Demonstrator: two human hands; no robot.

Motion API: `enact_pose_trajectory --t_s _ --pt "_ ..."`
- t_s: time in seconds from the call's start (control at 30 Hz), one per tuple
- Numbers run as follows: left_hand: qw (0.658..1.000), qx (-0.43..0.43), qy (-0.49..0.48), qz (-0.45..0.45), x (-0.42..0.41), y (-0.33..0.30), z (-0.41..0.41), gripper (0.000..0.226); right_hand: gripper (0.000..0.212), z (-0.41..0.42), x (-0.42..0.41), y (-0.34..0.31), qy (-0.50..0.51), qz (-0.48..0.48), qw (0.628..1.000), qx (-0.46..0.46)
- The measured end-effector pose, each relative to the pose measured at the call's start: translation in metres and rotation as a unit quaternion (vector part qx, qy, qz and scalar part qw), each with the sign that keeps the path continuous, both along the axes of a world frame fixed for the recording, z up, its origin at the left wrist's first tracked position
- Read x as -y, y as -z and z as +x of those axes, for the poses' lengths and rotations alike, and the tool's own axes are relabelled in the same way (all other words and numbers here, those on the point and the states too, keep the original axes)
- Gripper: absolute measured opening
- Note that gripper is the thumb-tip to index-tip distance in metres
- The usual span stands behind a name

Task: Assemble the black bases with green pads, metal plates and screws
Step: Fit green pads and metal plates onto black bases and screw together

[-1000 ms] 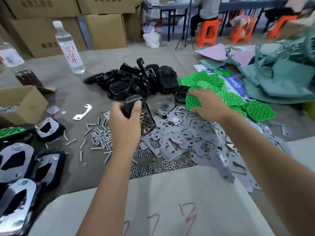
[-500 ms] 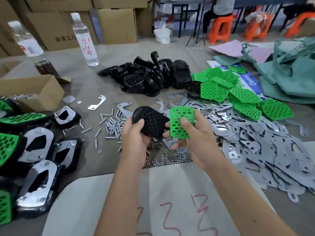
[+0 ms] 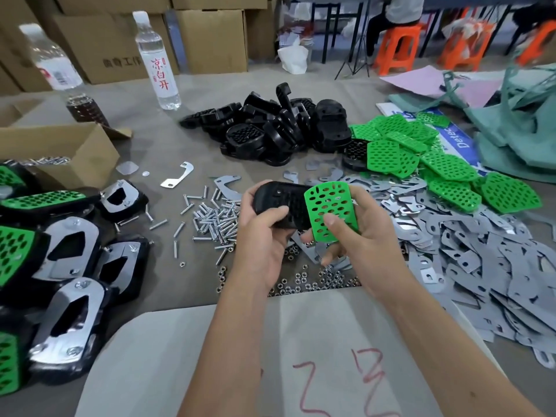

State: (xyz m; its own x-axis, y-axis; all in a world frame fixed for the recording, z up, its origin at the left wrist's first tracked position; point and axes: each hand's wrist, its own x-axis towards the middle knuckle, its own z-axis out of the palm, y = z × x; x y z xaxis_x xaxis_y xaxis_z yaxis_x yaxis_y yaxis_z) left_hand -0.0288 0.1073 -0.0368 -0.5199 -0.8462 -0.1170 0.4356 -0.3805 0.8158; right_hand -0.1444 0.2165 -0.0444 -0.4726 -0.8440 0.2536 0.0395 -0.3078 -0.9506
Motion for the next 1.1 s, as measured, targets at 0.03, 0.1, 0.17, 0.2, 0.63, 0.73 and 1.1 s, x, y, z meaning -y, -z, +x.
enact_pose_trajectory --t_s 0.03,0.1,0.17,0.2,0.63,0.73,1.1 --pt "1.000 -0.004 0.000 -0.002 -0.001 0.000 -0.001 0.044 0.026 0.000 0.000 -0.001 0.007 0.003 1.000 -0.007" --pt "1.000 -0.007 -0.006 0.005 -0.001 0.000 -0.004 0.041 0.029 0.001 -0.001 -0.001 0.019 0.009 0.999 -0.025" --pt "1.000 -0.002 -0.010 0.021 -0.002 0.001 -0.005 0.033 0.031 0.003 -0.002 0.000 0.032 0.008 0.999 -0.040" --pt "1.000 0.001 -0.013 0.027 -0.002 0.001 -0.005 0.030 0.030 0.005 -0.003 0.000 0.039 0.008 0.998 -0.045" --pt "0.995 0.061 -0.082 -0.017 -0.005 0.003 -0.011 0.021 0.048 0.000 -0.007 -0.002 0.085 -0.066 0.993 -0.044" --pt "0.995 0.058 -0.079 -0.029 -0.005 0.003 -0.010 0.032 0.048 -0.002 -0.010 -0.003 0.059 -0.053 0.997 0.003" --pt "0.994 0.049 -0.074 -0.063 -0.007 0.004 -0.006 0.022 0.030 -0.005 -0.001 0.003 0.135 0.018 0.989 -0.051"
